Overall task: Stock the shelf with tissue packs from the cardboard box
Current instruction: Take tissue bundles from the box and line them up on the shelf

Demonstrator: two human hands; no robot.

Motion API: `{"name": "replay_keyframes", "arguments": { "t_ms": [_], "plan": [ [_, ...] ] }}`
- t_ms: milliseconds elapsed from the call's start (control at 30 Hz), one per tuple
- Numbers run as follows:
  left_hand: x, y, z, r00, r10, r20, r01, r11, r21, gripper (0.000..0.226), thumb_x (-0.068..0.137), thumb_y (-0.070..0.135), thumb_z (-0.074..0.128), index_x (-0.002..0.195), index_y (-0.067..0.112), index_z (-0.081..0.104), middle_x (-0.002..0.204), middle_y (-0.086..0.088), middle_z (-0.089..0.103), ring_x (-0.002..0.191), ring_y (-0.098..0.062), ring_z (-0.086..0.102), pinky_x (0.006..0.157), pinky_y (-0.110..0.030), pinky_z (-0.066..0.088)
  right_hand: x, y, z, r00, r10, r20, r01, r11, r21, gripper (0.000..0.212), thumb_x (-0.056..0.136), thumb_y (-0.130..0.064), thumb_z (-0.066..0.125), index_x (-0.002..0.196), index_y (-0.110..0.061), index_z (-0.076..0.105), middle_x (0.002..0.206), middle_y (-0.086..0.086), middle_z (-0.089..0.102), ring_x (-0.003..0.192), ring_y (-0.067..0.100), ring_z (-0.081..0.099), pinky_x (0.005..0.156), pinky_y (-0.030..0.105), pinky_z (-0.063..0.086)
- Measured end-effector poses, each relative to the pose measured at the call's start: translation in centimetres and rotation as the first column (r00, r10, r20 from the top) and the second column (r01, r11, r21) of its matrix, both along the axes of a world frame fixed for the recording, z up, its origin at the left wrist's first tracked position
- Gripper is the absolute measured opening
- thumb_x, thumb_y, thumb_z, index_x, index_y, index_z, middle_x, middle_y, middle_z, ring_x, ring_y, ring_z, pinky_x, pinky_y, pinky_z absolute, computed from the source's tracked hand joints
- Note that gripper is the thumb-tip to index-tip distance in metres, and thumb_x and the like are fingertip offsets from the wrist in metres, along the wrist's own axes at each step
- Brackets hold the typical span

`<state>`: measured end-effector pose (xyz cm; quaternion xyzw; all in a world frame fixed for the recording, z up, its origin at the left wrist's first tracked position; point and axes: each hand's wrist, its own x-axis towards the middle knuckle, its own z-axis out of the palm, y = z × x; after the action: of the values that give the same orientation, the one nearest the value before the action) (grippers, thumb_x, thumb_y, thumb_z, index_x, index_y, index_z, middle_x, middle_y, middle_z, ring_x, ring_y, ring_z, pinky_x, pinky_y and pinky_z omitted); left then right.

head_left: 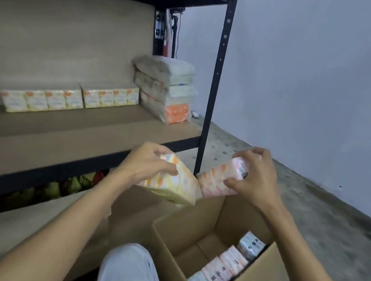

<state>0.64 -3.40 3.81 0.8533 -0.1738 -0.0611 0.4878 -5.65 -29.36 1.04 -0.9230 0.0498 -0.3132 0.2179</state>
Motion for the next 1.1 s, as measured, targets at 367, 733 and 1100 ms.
{"name": "replay_keyframes", "arguments": {
  "t_ms": [367,733,1100],
  "plan": [
    [-0.9,12.4,10.7,0.983,0.076,0.167,-0.057,0.991,-0.119,0.027,0.071,0.013,0.078,0.092,0.03,0.077,0.094,0.008,0.074,0.084,-0.009,0.068,0.072,-0.028,0.052,1.2,4.0,10.4,0.953,0.175,0.248,-0.217,0.964,0.154,0.053,0.052,-0.021,0.087,0.099,-0.031,0.064,0.115,-0.005,0.047,0.1,0.001,0.044,0.069,0.011,0.042],
    [0.8,22.5,6.6,0.9,0.29,0.325,-0.186,0.93,-0.317,0.04,0.055,0.013,0.083,0.091,0.03,0.077,0.108,0.006,0.071,0.101,-0.017,0.066,0.071,-0.023,0.053,10.5,11.4,7.7,0.871,0.353,0.342,-0.467,0.812,0.35,0.056,0.053,-0.021,0.09,0.101,-0.025,0.063,0.118,-0.008,0.049,0.108,-0.001,0.048,0.078,0.011,0.048],
    [2.9,25.5,1.1,0.778,0.393,0.49,-0.299,0.918,-0.261,0.046,0.062,-0.004,0.084,0.096,0.025,0.074,0.114,-0.002,0.064,0.113,-0.014,0.057,0.097,-0.023,0.044,16.0,17.1,2.2,0.858,0.418,0.298,-0.509,0.767,0.391,0.058,0.052,-0.021,0.092,0.099,-0.024,0.058,0.115,-0.003,0.043,0.109,0.009,0.045,0.093,0.035,0.048]
  ]
}}
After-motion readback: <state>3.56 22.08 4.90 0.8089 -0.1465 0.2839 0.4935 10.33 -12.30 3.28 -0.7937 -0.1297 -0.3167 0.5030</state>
